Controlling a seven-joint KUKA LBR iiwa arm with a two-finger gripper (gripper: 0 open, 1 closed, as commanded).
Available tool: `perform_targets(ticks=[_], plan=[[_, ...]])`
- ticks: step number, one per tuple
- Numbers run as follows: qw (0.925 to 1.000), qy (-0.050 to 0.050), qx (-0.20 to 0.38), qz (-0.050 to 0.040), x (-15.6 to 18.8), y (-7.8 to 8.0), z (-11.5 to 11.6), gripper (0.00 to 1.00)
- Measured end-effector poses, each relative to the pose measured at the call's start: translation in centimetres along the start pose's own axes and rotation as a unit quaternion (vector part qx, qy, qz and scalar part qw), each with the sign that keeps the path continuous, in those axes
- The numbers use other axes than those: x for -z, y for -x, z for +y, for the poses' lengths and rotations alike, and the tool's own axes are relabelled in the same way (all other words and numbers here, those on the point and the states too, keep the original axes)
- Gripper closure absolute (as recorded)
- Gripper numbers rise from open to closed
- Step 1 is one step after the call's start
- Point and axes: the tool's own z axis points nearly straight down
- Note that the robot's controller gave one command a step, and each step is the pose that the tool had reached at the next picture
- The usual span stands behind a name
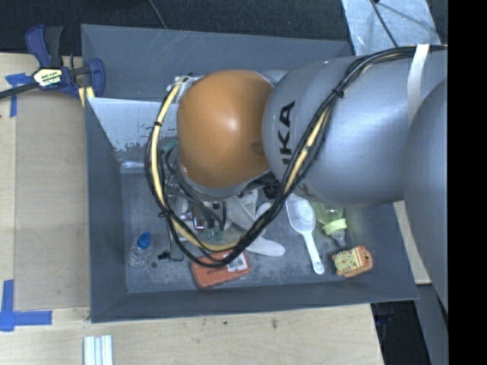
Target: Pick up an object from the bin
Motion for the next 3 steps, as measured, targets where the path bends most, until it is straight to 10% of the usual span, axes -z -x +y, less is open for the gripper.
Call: perform_targets(ticks=[3], plan=[[1.0000, 0.001, -0.008, -0.0037, -7.9, 1.0, -5.7, 0.00]])
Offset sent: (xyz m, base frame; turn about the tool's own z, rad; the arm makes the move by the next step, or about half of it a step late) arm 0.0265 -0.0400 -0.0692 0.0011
